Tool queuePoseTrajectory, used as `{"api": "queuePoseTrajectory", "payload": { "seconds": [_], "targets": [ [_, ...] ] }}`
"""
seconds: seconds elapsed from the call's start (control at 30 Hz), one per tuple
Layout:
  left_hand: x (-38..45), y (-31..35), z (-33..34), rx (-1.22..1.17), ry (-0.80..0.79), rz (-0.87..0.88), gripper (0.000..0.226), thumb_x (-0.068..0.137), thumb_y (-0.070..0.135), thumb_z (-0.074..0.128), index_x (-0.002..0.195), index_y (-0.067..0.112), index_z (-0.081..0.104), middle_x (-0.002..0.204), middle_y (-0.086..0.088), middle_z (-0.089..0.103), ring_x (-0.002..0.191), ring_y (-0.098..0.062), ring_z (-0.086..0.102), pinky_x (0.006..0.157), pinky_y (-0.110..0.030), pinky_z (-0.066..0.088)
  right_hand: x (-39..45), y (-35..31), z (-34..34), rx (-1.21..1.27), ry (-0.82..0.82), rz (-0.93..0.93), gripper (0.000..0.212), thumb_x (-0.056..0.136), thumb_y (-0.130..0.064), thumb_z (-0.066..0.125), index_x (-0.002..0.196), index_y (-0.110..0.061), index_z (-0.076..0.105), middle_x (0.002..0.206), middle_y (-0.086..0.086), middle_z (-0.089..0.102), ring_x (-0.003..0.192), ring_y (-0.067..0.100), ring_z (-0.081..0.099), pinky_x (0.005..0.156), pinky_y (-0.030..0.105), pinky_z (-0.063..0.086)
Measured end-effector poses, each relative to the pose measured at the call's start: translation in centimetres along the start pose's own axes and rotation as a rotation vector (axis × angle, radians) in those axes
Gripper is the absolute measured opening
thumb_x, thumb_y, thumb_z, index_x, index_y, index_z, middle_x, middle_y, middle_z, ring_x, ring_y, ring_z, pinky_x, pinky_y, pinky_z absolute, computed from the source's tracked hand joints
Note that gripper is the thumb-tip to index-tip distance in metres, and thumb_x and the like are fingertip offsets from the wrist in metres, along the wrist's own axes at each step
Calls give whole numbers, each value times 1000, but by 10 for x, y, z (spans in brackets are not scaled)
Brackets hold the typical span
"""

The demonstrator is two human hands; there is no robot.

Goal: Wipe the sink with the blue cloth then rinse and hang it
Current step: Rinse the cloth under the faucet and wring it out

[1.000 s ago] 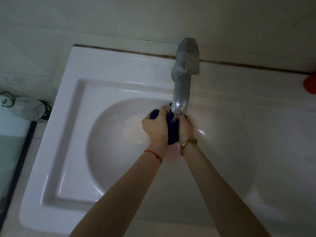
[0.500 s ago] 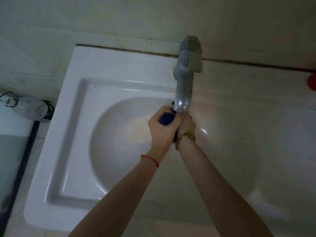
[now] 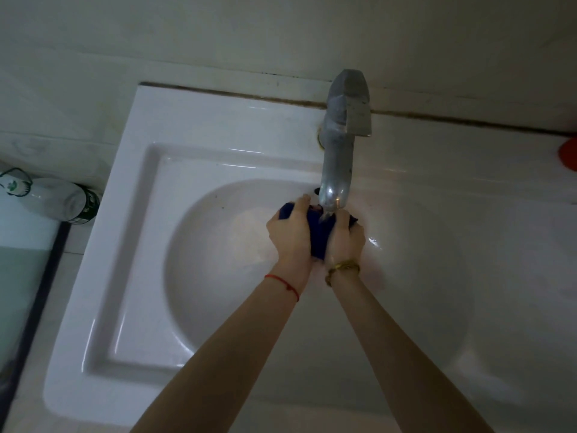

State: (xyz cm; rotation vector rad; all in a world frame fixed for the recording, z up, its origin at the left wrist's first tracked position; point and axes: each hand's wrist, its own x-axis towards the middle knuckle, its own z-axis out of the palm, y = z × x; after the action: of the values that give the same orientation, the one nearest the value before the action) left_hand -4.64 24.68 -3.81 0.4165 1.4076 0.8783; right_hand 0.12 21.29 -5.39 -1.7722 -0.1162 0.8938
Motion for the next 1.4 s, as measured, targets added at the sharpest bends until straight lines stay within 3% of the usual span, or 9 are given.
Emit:
{"api": "queuePoseTrajectory", "payload": {
  "seconds": [0.07, 0.17, 0.3, 0.47, 0.87, 1.0, 1.13, 1.23, 1.4],
  "targets": [
    [-5, -1, -5, 17, -114, 84, 13, 88, 6, 69, 95, 17, 67, 91, 1, 70, 84, -15, 67, 66, -24, 57, 3, -3, -6, 84, -46, 128, 19, 88, -26, 53, 81, -10, 61, 80, 7, 64, 81, 25, 60, 68, 33, 47],
    [-4, -4, -17, 128, -264, 208, 50, 87, 6, 72, 133, 21, 57, 118, 6, 65, 99, 2, 65, 77, -13, 54, 5, -17, -14, 273, -245, 418, 38, 89, -35, 60, 112, -6, 65, 101, 13, 69, 95, 29, 64, 81, 42, 54],
    [-5, -7, -24, 349, -374, 415, 22, 80, 15, 80, 100, 17, 71, 94, 3, 74, 92, -11, 70, 81, -25, 56, 4, -22, -18, 387, -384, 621, 32, 92, -36, 52, 92, -10, 70, 81, 9, 72, 78, 22, 67, 74, 34, 55],
    [-8, -16, -12, 398, -281, 574, 16, 76, 11, 81, 81, 4, 67, 76, -8, 70, 77, -23, 69, 74, -40, 61, 10, -13, -3, 357, -262, 565, 35, 91, -47, 48, 85, -15, 63, 70, 3, 68, 69, 18, 64, 62, 31, 51],
    [3, -4, 7, 167, -4, 285, 51, 74, -8, 63, 40, 23, 42, 44, 9, 42, 50, -10, 40, 52, -26, 38, -1, -20, 11, 95, 139, 129, 33, 89, -9, 51, 57, -16, 47, 56, 0, 52, 59, 19, 51, 63, 33, 44],
    [5, 1, 7, 13, 51, -44, 38, 79, -3, 63, 49, 16, 49, 48, 0, 50, 53, -15, 51, 54, -27, 48, -7, -21, 4, -48, 129, -76, 42, 93, -4, 45, 53, -16, 40, 53, -1, 47, 53, 14, 46, 58, 30, 42],
    [-5, 2, 4, -122, -55, -99, 8, 85, 3, 69, 79, 6, 66, 74, -5, 68, 67, -15, 65, 53, -23, 54, -7, -25, -2, -143, 72, -90, 37, 96, -19, 48, 59, -17, 49, 61, -2, 55, 60, 12, 53, 62, 30, 46],
    [-5, 0, -3, -167, -179, -102, 43, 85, 10, 74, 126, 9, 62, 119, -13, 68, 102, -25, 69, 66, -25, 58, -3, -31, -5, -9, 3, 90, 18, 93, -27, 58, 77, -19, 58, 79, -1, 64, 72, 12, 60, 59, 27, 47],
    [-4, -4, -16, 220, -299, 178, 27, 78, 18, 83, 99, 25, 69, 105, -3, 72, 97, -16, 69, 75, -24, 58, 6, -38, -15, 335, -338, 605, 37, 93, -42, 50, 105, -11, 66, 97, 12, 68, 95, 27, 63, 90, 43, 49]
  ]
}}
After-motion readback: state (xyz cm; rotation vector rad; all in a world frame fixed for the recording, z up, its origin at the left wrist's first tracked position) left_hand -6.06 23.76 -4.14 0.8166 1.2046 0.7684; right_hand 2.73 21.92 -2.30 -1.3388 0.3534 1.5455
